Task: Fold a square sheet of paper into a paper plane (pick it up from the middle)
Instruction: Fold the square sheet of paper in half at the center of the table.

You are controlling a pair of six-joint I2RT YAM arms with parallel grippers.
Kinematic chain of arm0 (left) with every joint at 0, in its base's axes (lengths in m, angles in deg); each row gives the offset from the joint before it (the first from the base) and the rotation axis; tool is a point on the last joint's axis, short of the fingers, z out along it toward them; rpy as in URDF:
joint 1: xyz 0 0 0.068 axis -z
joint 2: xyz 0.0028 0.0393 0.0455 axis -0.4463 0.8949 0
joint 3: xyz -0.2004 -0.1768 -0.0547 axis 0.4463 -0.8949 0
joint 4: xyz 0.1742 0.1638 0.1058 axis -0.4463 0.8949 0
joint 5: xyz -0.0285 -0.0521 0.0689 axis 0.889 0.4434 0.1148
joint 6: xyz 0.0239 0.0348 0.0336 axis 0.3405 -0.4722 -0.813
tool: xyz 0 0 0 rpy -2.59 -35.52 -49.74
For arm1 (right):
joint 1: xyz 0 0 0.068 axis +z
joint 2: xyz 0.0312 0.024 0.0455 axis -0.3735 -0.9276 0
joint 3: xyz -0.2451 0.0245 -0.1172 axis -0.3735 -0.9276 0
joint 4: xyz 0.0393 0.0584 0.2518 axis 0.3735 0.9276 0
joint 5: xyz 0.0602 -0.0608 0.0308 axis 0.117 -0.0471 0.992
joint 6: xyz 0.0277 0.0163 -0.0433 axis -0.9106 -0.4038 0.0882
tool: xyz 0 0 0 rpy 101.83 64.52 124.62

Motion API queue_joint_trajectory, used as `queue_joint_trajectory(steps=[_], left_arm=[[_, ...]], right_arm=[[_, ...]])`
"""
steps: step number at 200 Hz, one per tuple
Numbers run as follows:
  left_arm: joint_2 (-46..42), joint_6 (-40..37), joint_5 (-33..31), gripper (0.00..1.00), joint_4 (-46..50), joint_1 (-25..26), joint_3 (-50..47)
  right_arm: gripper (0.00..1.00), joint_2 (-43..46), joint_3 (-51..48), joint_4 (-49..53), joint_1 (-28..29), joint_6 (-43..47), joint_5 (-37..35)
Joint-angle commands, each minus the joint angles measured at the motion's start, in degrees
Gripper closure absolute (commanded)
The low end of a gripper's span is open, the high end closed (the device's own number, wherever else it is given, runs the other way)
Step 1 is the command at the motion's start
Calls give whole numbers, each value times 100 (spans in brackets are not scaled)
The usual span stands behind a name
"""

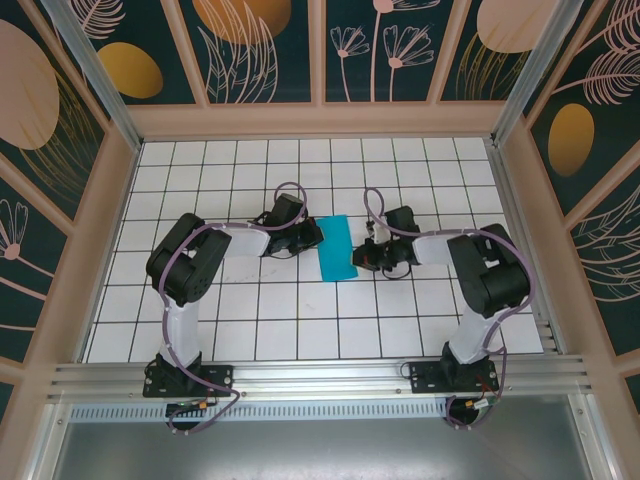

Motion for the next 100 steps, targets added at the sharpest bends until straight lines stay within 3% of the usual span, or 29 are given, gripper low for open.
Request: queue_joint_trajectory(steps=[1,43,100], left_arm=[[771,-169,-890,100,1436,-80,-370],[756,-194,-893,100,1463,-80,-343],[685,-216,-886,100,1490,-80,-318]], right_arm=[[98,153,-336,680,-2,144,-6],[97,466,94,880,49,242,52],[97,-140,623,901,274,269,86]])
